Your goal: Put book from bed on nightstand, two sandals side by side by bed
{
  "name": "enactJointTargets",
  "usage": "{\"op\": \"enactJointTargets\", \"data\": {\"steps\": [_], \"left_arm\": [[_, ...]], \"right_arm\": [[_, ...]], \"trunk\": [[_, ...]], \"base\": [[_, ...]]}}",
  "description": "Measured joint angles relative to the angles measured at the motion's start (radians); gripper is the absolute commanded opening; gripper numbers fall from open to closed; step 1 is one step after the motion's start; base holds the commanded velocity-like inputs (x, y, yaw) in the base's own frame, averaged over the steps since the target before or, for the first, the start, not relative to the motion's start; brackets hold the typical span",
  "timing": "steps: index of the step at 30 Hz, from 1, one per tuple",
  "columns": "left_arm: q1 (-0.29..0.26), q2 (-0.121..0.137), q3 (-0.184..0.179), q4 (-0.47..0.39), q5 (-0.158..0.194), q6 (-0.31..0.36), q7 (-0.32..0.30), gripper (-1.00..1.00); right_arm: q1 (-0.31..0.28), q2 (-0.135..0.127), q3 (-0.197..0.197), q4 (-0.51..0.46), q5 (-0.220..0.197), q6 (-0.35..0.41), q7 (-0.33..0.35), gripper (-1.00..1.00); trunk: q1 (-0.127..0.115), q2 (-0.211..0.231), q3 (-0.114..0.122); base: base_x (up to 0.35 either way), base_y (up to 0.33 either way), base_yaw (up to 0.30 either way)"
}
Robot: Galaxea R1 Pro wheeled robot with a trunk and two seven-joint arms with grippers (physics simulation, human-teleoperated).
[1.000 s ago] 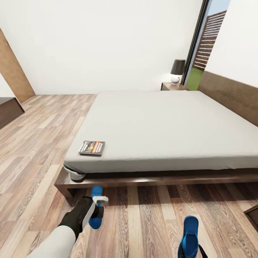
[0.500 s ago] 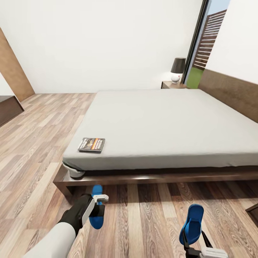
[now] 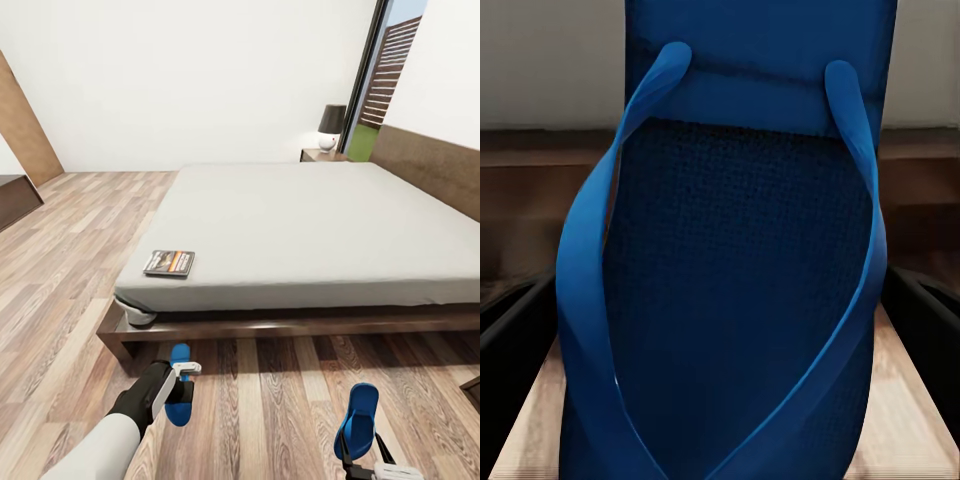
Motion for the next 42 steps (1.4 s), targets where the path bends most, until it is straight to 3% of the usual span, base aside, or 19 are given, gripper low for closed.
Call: {"op": "enactJointTargets", "data": {"steps": [8, 28, 42], "left_arm": [[0.000, -0.001, -0.001, 0.000, 0.000, 0.000, 0.000, -1.00], [0.000, -0.003, -0.007, -0.006, -0.008, -0.001, 0.007, -1.00], [0.001, 0.014, -0.005, -0.008, -0.007, -0.001, 0.007, -1.00]], "right_arm": [[0.000, 0.000, 0.000, 0.004, 0.000, -0.003, 0.000, -1.00], [0.000, 0.000, 0.000, 0.006, -0.001, -0.006, 0.000, -1.00], [0.000, 0.000, 0.000, -0.011, -0.002, -0.006, 0.001, -1.00]], "trunk": [[0.031, -0.056, -0.025], [0.031, -0.056, -0.025], [0.073, -0.133, -0.060]], "base": [[0.000, 0.000, 0.000], [0.126, 0.000, 0.000], [0.001, 0.000, 0.000]]}}
